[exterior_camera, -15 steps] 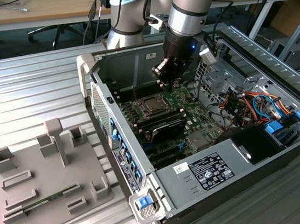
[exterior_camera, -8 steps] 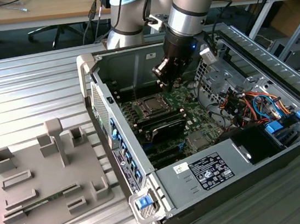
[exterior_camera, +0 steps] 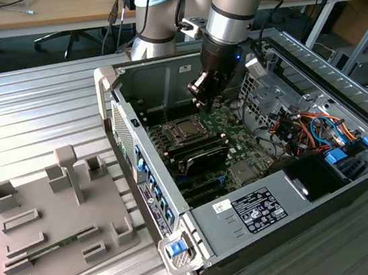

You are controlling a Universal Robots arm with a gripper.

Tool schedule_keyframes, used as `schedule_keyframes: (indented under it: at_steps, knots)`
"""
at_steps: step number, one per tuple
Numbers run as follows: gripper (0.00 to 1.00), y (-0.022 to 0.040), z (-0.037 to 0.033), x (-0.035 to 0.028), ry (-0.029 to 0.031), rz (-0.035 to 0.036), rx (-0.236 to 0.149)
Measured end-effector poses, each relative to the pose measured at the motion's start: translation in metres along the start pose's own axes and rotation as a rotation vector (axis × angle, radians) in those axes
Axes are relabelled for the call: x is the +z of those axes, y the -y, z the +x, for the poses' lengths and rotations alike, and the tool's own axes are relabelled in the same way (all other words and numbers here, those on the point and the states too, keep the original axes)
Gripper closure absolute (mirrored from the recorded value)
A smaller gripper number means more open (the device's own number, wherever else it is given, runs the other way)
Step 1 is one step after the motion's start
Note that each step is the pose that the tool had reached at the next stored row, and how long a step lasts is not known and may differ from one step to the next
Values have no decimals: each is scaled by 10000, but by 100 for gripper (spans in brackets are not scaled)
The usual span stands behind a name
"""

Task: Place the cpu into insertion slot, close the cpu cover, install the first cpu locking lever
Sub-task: 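Install the first cpu locking lever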

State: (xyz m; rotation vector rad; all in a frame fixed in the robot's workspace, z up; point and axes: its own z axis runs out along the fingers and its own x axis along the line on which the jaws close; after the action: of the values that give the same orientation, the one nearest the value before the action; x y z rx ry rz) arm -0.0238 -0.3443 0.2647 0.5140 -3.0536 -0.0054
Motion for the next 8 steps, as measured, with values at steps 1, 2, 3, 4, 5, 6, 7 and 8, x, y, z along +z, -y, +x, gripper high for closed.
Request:
schedule_keyframes:
  at_steps: [1, 2, 3, 4, 5, 6, 7, 8]
  knots:
    - [89, 0, 0, 0, -1, 3, -55]
    - [89, 0, 0, 0, -2, 5, -121]
    - [89, 0, 0, 0, -2, 9, -196]
    - [89, 0, 0, 0, -3, 12, -275]
    - [89, 0, 0, 0, -3, 14, -311]
    - [89, 0, 0, 0, -4, 15, -350]
    - [89, 0, 0, 0, -4, 17, -397]
    - [89, 0, 0, 0, -4, 19, -431]
